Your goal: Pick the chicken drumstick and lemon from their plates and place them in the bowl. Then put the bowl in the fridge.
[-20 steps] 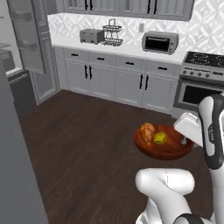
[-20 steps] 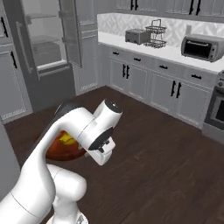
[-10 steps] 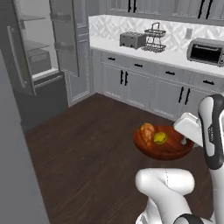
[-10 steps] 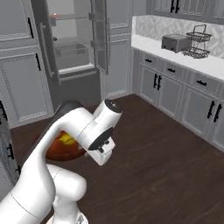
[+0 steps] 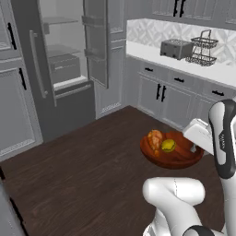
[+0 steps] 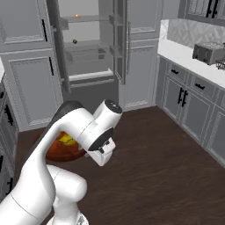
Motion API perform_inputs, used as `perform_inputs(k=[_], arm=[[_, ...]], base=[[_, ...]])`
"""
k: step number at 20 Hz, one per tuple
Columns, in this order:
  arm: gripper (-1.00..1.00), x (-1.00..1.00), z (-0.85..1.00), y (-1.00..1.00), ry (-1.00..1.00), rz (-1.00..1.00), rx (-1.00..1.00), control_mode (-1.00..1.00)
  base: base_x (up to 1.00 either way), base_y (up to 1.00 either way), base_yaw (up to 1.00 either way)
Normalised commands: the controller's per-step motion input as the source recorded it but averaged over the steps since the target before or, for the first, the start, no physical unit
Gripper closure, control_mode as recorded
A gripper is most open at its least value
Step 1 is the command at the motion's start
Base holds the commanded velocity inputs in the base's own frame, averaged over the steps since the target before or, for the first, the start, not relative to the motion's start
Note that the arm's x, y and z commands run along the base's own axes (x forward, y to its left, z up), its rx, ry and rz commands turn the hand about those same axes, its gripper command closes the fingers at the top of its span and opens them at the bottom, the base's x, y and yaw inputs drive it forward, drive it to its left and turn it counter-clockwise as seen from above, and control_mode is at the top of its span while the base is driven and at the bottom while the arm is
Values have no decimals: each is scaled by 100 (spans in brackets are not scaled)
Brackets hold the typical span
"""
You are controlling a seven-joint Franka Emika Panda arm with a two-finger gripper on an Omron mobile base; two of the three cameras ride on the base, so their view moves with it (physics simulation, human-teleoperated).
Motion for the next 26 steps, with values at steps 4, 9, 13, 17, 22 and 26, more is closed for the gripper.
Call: perform_inputs(k=[4, 9, 13, 17, 22, 26], arm=[[100, 0, 0, 0, 0, 0, 0, 100], [100, 0, 0, 0, 0, 0, 0, 100], [100, 0, 0, 0, 0, 0, 0, 100], [100, 0, 0, 0, 0, 0, 0, 100], [100, 0, 0, 0, 0, 0, 0, 100], [100, 0, 0, 0, 0, 0, 0, 100]], base=[[100, -38, 36], [100, -37, 39], [100, -38, 39], [100, -37, 39], [100, -46, 33], [100, -58, 27]])
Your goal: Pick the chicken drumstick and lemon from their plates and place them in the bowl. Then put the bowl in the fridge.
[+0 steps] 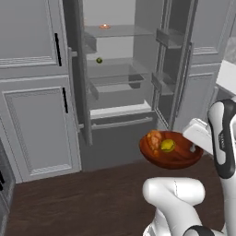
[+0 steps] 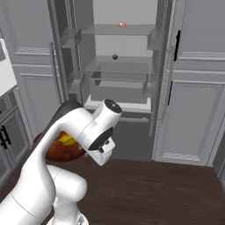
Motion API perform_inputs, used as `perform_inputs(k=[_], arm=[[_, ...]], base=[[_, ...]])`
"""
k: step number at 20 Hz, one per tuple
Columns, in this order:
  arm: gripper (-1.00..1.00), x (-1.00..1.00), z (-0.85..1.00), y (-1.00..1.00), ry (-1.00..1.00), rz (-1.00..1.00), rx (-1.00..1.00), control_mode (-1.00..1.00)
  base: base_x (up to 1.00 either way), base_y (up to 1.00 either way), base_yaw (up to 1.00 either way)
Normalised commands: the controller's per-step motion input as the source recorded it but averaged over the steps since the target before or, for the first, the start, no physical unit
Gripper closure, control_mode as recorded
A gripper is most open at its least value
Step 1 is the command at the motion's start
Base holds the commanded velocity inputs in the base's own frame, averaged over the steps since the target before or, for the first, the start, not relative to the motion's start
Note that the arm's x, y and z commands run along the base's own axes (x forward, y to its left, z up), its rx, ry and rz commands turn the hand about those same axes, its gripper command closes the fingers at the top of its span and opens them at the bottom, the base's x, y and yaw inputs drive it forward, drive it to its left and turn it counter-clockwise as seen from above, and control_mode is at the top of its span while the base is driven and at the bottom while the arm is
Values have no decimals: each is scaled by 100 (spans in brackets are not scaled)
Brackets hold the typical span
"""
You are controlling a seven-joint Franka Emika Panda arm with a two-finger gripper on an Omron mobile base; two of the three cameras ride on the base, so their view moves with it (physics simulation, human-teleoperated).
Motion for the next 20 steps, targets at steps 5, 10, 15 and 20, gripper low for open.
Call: perform_inputs(k=[5, 10, 15, 20], arm=[[100, 0, 0, 0, 0, 0, 0, 100], [100, 0, 0, 0, 0, 0, 0, 100], [100, 0, 0, 0, 0, 0, 0, 100], [100, 0, 0, 0, 0, 0, 0, 100]], base=[[100, -46, 22], [98, 2, 2], [88, 6, -1], [95, 0, 0]])
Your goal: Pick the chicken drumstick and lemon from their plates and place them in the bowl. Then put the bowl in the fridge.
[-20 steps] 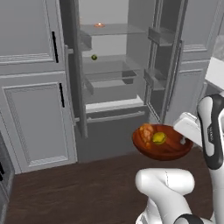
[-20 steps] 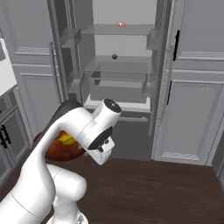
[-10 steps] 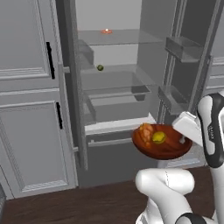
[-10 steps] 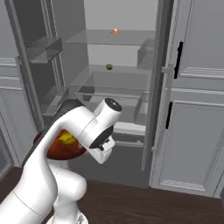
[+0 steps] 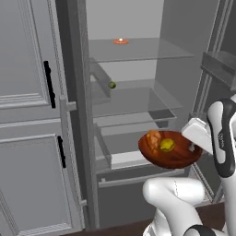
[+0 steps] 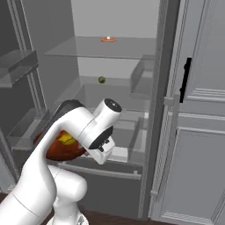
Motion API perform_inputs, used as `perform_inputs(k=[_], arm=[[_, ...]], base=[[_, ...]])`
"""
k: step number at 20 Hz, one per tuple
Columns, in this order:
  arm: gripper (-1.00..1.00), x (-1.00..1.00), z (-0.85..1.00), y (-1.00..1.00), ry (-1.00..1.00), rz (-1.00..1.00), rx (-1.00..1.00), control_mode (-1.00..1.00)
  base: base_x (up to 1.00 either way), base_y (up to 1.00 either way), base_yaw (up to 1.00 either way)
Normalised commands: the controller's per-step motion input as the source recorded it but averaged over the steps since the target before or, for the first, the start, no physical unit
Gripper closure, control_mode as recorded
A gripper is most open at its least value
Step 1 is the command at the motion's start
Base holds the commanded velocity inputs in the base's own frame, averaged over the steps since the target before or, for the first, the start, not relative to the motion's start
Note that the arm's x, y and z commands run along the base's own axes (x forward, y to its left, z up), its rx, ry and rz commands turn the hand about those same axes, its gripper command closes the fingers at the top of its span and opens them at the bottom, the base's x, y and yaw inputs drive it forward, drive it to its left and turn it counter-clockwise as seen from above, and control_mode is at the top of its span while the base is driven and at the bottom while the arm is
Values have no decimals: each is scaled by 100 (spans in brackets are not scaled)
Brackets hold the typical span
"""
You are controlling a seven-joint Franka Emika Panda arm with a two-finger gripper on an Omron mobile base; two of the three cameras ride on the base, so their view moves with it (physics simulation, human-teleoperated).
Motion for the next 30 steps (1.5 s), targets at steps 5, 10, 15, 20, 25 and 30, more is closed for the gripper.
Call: perform_inputs(k=[5, 10, 15, 20, 25, 30], arm=[[100, 0, 0, 0, 0, 0, 0, 100], [100, 0, 0, 0, 0, 0, 0, 100], [100, 32, 0, 18, 0, -7, -6, -100], [100, 100, 0, 6, 0, -26, -9, -100], [100, 99, 3, -16, 0, -15, 0, -100], [100, 100, 0, -2, 0, -12, 0, -100]], base=[[70, 0, 0], [1, 0, 0], [0, 0, 0], [0, 0, 0], [0, 0, 0], [0, 0, 0]])
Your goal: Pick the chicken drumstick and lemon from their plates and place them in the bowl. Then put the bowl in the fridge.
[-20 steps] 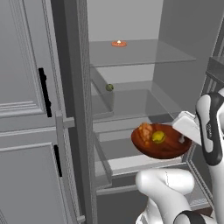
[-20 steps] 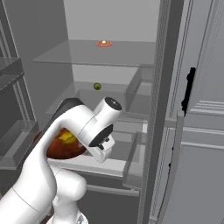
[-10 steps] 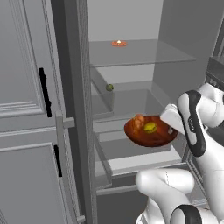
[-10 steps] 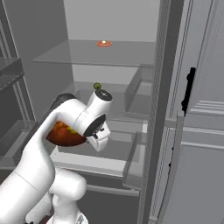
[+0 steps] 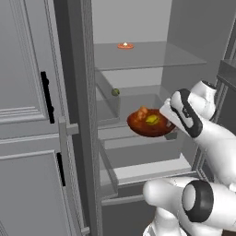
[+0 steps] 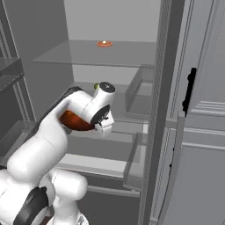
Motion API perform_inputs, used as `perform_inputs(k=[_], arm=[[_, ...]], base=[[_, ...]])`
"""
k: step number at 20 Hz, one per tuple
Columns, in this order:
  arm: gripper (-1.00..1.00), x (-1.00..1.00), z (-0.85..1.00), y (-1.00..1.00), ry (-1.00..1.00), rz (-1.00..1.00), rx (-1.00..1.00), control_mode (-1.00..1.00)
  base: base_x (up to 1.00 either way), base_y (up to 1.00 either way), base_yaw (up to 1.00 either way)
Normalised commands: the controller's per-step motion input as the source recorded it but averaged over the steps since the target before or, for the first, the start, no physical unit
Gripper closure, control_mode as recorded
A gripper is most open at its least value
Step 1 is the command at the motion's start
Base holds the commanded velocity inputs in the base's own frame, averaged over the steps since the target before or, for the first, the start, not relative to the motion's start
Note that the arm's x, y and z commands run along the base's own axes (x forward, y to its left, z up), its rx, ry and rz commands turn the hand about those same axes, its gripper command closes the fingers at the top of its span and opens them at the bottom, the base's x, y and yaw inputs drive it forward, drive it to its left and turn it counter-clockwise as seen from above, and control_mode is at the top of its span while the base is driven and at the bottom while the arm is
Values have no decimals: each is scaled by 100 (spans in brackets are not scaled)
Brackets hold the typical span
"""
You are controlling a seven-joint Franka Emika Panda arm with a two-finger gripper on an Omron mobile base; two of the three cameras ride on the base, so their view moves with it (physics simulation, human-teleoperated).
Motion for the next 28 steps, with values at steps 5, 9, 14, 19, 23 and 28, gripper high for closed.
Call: perform_inputs(k=[5, 9, 14, 19, 23, 28], arm=[[100, 100, -7, -1, -3, -16, 3, -100], [100, 100, -50, 1, -5, -14, 0, -100], [100, 87, -38, 2, -9, -9, 0, -100], [100, 80, -23, 0, -3, -4, 1, -100], [100, 79, -23, 0, 1, -4, 4, -100], [-100, 44, -3, 6, 0, -5, 1, -100]], base=[[0, 0, 0], [0, 0, 0], [0, 0, 0], [0, 0, 0], [0, 0, 0], [0, 0, 0]])
